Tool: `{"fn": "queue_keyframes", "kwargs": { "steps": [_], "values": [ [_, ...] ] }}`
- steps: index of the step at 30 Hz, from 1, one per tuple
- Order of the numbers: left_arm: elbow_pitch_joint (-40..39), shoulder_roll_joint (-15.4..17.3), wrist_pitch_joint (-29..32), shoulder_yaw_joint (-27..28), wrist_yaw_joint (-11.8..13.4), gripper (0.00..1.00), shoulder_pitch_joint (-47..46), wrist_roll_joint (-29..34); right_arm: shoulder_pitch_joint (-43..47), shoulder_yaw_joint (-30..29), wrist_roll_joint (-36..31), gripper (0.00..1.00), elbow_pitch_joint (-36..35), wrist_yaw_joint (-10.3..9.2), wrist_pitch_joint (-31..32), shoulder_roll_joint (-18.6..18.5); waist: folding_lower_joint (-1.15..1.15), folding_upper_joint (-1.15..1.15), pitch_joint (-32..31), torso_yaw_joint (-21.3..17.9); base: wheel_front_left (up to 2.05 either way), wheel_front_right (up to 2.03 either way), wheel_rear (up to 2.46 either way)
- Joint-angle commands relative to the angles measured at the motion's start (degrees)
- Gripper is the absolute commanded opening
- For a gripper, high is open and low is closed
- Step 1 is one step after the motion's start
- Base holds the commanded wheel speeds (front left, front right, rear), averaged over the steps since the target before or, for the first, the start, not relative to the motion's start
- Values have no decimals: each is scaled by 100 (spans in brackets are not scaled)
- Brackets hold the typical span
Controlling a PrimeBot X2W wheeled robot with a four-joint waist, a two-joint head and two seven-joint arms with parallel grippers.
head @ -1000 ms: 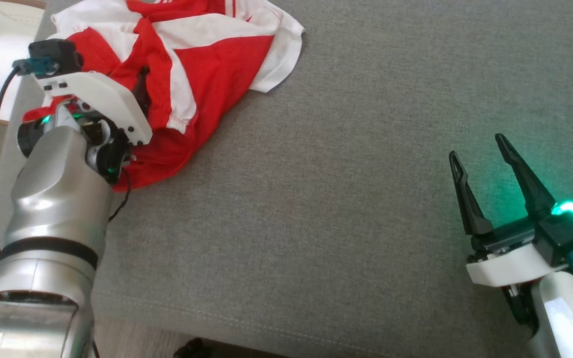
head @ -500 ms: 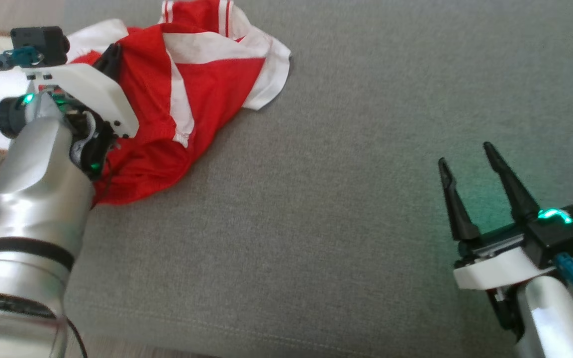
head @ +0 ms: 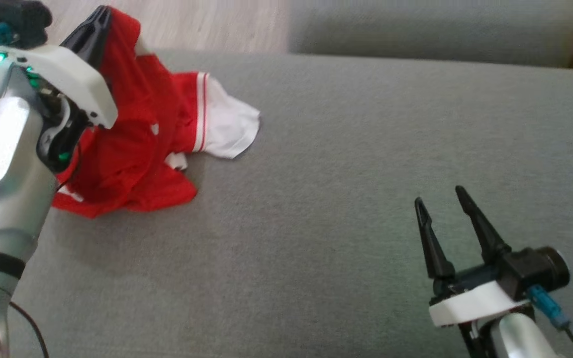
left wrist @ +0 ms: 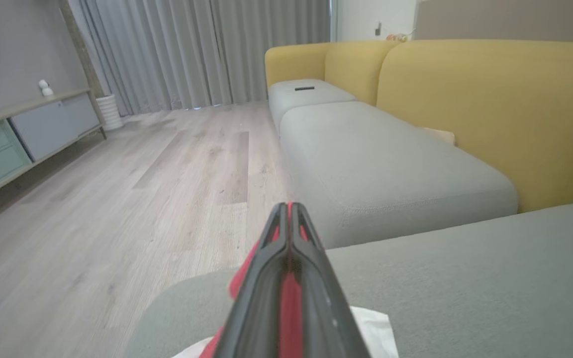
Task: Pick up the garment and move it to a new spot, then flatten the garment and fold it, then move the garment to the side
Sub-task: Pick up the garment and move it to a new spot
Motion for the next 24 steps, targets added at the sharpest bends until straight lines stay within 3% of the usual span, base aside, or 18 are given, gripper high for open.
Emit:
{"fn": "queue_keyframes", "kwargs": {
  "steps": [1, 8, 16, 24],
  "values": [
    [-320, 295, 44, 114, -34, 0, -446, -45, -77, 143, 31, 100, -166, 43, -61, 42, 0, 0, -369, -409, 0, 0, 0],
    [-1086, 358, 403, -173, -34, 0, -718, -297, -157, 295, 55, 100, -217, 43, -61, 158, 0, 0, -489, -1228, 0, 0, 0],
    [-1208, 112, 338, -360, -34, 0, -1033, -380, -328, 489, 81, 100, -255, 43, -61, 210, 0, 0, -316, -2333, 0, 0, 0],
    [-1072, -113, 353, -829, -34, 0, -1034, -620, -466, 646, 113, 100, -383, 43, -61, 232, 0, 0, 220, -2912, 0, 0, 0]
  ]
}}
